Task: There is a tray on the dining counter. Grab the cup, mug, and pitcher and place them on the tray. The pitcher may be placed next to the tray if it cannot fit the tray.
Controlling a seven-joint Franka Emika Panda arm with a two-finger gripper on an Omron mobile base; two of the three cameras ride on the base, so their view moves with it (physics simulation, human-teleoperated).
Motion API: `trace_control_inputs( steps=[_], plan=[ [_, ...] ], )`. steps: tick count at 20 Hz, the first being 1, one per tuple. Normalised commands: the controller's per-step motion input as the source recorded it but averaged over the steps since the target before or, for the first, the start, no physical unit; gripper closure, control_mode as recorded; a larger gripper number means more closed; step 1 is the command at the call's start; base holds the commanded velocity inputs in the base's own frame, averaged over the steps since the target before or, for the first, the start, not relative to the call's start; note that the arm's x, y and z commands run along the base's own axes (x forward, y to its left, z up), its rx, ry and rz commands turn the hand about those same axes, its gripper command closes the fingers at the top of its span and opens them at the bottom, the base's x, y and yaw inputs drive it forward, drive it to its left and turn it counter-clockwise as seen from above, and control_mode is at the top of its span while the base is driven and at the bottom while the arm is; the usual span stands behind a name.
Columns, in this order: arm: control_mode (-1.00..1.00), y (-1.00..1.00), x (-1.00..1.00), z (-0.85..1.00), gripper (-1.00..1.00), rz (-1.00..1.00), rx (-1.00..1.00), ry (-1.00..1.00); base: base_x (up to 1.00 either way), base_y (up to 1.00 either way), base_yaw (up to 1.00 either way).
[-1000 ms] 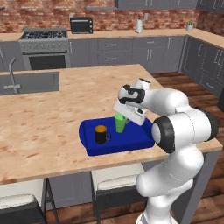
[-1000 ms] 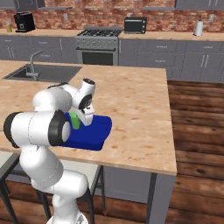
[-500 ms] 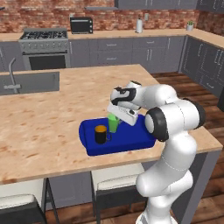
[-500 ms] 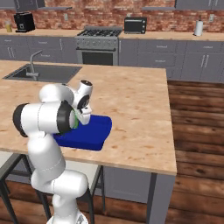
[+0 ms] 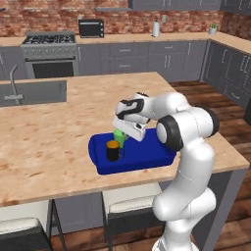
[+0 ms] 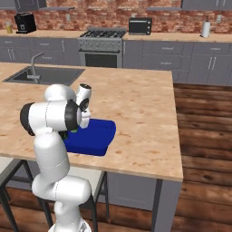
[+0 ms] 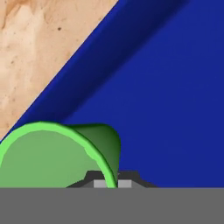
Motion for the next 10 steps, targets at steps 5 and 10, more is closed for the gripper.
trace_control_inputs(
  steps=[5,10],
  plan=[
    [-1.0,0.19,0.28,-0.22,1.0,0.0,0.0,0.0,0.0,0.0,0.0],
    [-1.0,0.06,0.1,-0.29,1.0,0.0,0.0,0.0,0.0,0.0,0.0]
  ],
)
